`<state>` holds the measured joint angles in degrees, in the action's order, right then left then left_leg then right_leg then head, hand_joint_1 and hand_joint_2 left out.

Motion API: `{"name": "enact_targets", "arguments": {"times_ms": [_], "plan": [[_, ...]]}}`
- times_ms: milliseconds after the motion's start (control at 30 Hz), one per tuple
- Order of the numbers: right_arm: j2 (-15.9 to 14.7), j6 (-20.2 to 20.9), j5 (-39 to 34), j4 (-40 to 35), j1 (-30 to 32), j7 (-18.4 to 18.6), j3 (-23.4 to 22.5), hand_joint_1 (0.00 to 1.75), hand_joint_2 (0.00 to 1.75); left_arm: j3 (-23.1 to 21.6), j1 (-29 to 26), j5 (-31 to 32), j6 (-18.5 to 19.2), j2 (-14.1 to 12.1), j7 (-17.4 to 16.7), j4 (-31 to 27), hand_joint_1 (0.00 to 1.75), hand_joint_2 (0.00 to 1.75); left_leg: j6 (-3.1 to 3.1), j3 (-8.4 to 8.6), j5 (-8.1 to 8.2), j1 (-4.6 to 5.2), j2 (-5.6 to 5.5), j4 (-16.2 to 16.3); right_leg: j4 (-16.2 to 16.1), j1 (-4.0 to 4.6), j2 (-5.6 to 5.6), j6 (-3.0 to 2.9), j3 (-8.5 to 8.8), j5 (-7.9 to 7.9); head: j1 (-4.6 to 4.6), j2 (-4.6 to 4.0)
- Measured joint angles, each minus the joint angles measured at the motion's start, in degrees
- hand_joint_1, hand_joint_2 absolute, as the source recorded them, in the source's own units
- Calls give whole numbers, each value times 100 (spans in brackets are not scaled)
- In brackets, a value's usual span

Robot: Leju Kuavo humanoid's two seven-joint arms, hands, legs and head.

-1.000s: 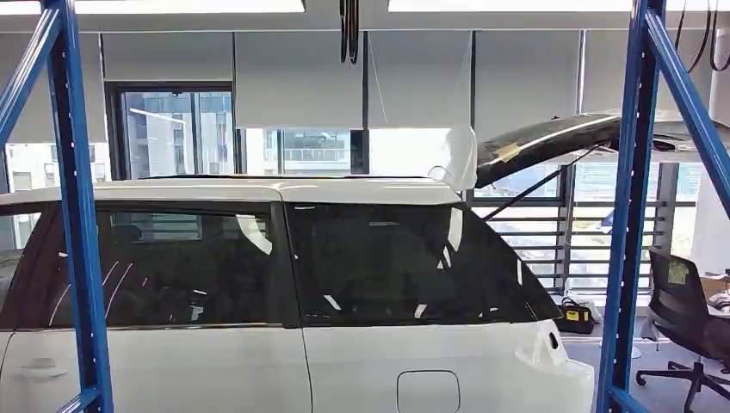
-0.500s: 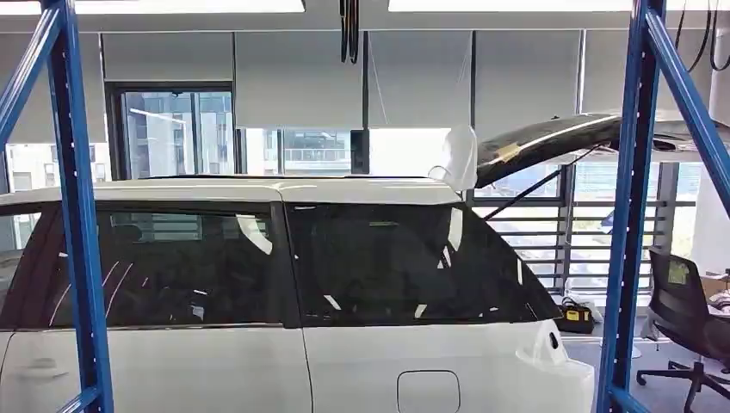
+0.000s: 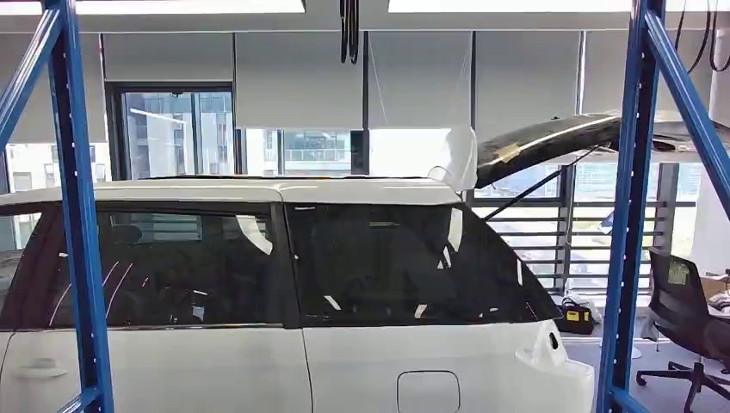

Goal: Take the parts from the cabinet and place them on the table.

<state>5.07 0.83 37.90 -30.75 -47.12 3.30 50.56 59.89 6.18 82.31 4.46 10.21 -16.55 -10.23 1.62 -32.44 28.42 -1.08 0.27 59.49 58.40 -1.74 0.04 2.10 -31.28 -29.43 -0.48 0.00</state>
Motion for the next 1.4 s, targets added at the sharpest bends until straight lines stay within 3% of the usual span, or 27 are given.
{"name": "enact_targets", "arguments": {"times_ms": [500, 533, 833, 867, 1033, 1233, 1400], "plan": [[13, -24, 2, 0, 19, -7, -2, 175, 175, 7, -1, -13, -20, 0, 72, 0, 0, 0, 0, 0, 0, 0, 0, 0, 0, 0, 0, 0, 0, 0, 0, 0], [15, -26, 2, 0, 22, -7, -2, 175, 175, 4, -1, -13, -20, 0, 90, 0, 0, 175, 0, 0, 0, 0, 0, 0, 0, 0, 0, 0, 0, 0, 0, 0], [15, -42, 9, 0, 35, -11, -4, 175, 175, -57, -2, 52, -18, 0, 225, 0, 0, 175, 0, 1, 0, 0, 0, 0, 0, 0, 0, 0, 0, 0, 0, 0], [15, -42, 11, 0, 36, -17, -4, 175, 175, -63, -2, 52, -17, 0, 225, 0, 0, 0, 0, 0, 0, 0, 0, 0, 0, 0, 0, 0, 0, 0, 0, 0], [15, -42, 15, 2, 36, -22, -7, 175, 175, -96, -3, 83, -20, 0, 243, 0, 0, 0, 0, 1, 0, 0, 0, 0, 0, 0, 0, 0, 0, 0, 0, 0], [13, -96, 28, 2, 70, -2, -26, 175, 175, -175, -2, 190, -444, -2, 424, 0, 0, 0, 0, 2, 0, 0, 0, 0, 0, 0, 0, 0, -1, 0, 0, 0], [11, -98, 35, 2, 86, 4, -59, 175, 175, -249, 1, 205, -500, -2, 341, 0, 0, 0, 0, 2, 0, 0, 0, 0, 0, 0, 0, 0, 0, 0, 0, 0]]}}
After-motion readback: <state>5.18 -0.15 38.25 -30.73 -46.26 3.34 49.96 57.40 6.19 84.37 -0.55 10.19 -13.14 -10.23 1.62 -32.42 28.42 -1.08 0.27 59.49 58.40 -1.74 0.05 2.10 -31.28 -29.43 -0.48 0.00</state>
